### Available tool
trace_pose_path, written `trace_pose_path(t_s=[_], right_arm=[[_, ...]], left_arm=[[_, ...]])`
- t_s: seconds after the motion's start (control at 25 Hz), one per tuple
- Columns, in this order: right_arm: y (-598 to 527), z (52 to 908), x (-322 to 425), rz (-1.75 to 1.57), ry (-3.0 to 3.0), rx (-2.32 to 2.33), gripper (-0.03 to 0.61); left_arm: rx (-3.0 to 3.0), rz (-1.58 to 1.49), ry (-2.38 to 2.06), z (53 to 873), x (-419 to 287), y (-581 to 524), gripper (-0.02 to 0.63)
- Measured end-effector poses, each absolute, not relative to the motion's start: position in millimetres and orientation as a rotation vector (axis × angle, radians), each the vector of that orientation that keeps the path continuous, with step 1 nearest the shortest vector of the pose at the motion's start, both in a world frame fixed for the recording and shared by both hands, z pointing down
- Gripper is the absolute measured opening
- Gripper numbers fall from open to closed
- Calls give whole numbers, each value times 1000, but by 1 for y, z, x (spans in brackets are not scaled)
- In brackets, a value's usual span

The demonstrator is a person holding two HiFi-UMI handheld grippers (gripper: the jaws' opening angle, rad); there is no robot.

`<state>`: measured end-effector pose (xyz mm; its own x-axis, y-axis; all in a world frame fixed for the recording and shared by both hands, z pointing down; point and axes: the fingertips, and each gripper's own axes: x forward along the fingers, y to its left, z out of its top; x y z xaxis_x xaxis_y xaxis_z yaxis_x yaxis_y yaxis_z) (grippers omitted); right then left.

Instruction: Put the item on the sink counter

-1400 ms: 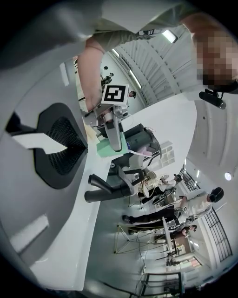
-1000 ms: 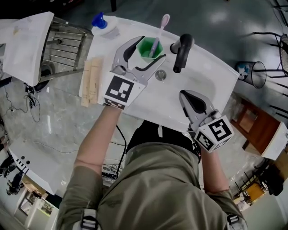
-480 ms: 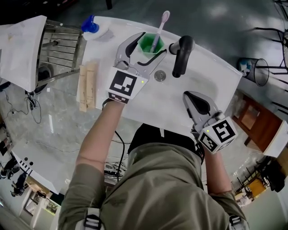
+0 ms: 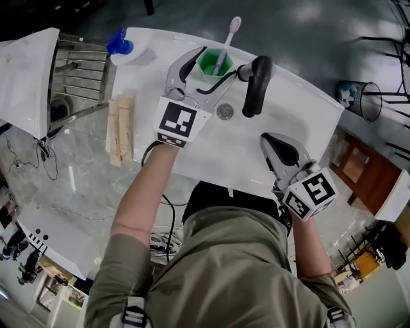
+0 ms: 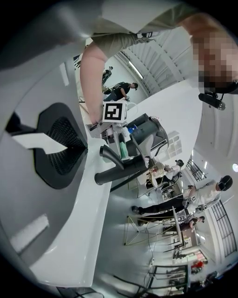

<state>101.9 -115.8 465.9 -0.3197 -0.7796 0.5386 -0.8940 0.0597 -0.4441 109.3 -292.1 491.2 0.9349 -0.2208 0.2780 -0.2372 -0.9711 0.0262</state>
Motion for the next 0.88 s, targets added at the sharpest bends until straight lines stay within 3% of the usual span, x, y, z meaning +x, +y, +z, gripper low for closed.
trace_pose_path(t_s=[0.88], right_arm=[[-124,473,104,1121,-2160,1699,12]], left_arm=[[3088,435,-348,511,111,-292,321]])
